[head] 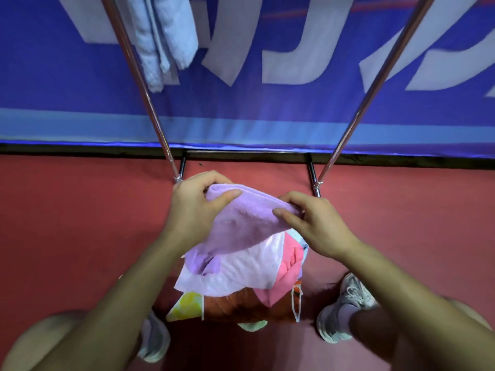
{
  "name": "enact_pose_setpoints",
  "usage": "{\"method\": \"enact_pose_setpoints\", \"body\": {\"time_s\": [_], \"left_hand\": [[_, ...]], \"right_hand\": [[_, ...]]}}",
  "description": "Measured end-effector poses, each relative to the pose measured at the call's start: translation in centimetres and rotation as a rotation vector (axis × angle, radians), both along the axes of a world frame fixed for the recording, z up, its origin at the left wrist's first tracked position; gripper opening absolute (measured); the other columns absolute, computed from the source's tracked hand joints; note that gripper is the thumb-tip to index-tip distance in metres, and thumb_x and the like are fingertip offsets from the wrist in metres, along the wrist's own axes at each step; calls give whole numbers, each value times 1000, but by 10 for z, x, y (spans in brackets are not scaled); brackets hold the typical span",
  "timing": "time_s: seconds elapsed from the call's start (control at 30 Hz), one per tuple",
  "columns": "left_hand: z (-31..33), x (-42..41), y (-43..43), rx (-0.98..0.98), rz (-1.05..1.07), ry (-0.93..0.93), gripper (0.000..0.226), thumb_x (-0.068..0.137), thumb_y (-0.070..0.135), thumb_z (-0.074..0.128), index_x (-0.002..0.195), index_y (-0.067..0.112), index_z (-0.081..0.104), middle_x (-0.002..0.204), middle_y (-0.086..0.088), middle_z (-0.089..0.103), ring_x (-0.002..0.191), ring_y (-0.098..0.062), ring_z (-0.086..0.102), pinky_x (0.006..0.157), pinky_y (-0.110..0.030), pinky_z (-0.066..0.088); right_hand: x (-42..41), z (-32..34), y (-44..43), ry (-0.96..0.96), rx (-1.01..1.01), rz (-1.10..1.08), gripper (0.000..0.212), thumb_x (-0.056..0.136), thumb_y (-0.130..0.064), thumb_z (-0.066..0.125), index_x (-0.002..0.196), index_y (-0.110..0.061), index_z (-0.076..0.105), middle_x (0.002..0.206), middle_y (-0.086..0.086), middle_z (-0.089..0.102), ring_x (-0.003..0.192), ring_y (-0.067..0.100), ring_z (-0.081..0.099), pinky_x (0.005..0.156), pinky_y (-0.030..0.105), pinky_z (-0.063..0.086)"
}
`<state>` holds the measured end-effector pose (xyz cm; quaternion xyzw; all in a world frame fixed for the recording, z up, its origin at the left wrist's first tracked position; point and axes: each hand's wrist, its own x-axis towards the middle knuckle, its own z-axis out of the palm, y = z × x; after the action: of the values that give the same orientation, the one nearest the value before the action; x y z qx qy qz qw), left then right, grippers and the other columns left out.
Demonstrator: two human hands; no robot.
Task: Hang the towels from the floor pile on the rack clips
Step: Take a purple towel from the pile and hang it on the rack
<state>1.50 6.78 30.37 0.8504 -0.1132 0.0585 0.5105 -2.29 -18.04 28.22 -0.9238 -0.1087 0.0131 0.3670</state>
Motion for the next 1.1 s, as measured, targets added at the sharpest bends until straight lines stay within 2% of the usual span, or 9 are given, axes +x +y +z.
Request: {"method": "enact_pose_setpoints", "body": {"time_s": [0.1,0.27,0.4,0.5,0.67,0.73,0.87,1.0,1.1], "left_hand": [[43,2,-1,22,34,-87,7,83,22,81,82,20,74,78,10,73,71,0,62,71,-19,47],[131,3,-6,61,63,-261,9,83,27,79,82,20,74,76,11,72,72,-3,63,69,-19,46],[192,-4,1,-18,134,-378,11,83,27,80,79,28,69,72,18,68,66,8,58,65,-10,42],[227,-9,5,-83,166,-402,11,82,28,80,79,28,70,73,16,70,65,7,56,64,-12,44],[265,-11,7,-112,218,-409,10,81,34,81,82,28,72,76,15,71,67,2,58,66,-17,46],[273,-13,3,-128,237,-396,11,81,33,81,83,25,73,75,14,70,66,3,57,65,-16,46],[276,-17,-12,-199,321,-286,15,81,33,81,79,21,72,70,10,66,64,-3,54,63,-21,44],[272,-25,-33,-351,370,-104,15,81,29,79,74,19,70,62,6,63,59,-9,53,62,-25,44],[267,-32,-49,-444,340,18,13,82,25,79,76,16,72,67,3,67,64,-15,62,65,-36,59]], "right_hand": [[3,42,-3,-22,-33,12,13,87,-26,74,91,-22,63,77,-4,65,74,23,60,74,44,51],[6,133,-5,-99,28,-38,9,88,-23,75,88,-25,66,75,-9,68,71,11,62,73,34,51],[1,208,-3,-239,142,-48,6,92,-26,69,87,-29,69,76,3,68,68,20,56,71,35,49],[-5,253,2,-268,199,-59,6,95,-29,67,93,-29,72,79,17,66,66,24,53,71,44,52],[-8,302,10,-293,297,-164,7,91,-32,70,94,-26,72,87,19,69,72,16,60,79,56,59],[-9,313,13,-298,325,-208,5,92,-30,70,89,-26,72,87,19,69,72,16,61,73,53,61],[-13,322,26,-147,510,-286,9,97,-16,65,93,-11,70,87,11,66,72,18,63,55,24,56],[-20,319,34,-62,648,-378,9,93,-8,68,93,1,68,86,17,68,67,22,65,53,26,59],[-24,313,36,-99,635,-411,7,89,-8,69,86,-2,67,76,15,69,59,19,65,57,35,62]]}}
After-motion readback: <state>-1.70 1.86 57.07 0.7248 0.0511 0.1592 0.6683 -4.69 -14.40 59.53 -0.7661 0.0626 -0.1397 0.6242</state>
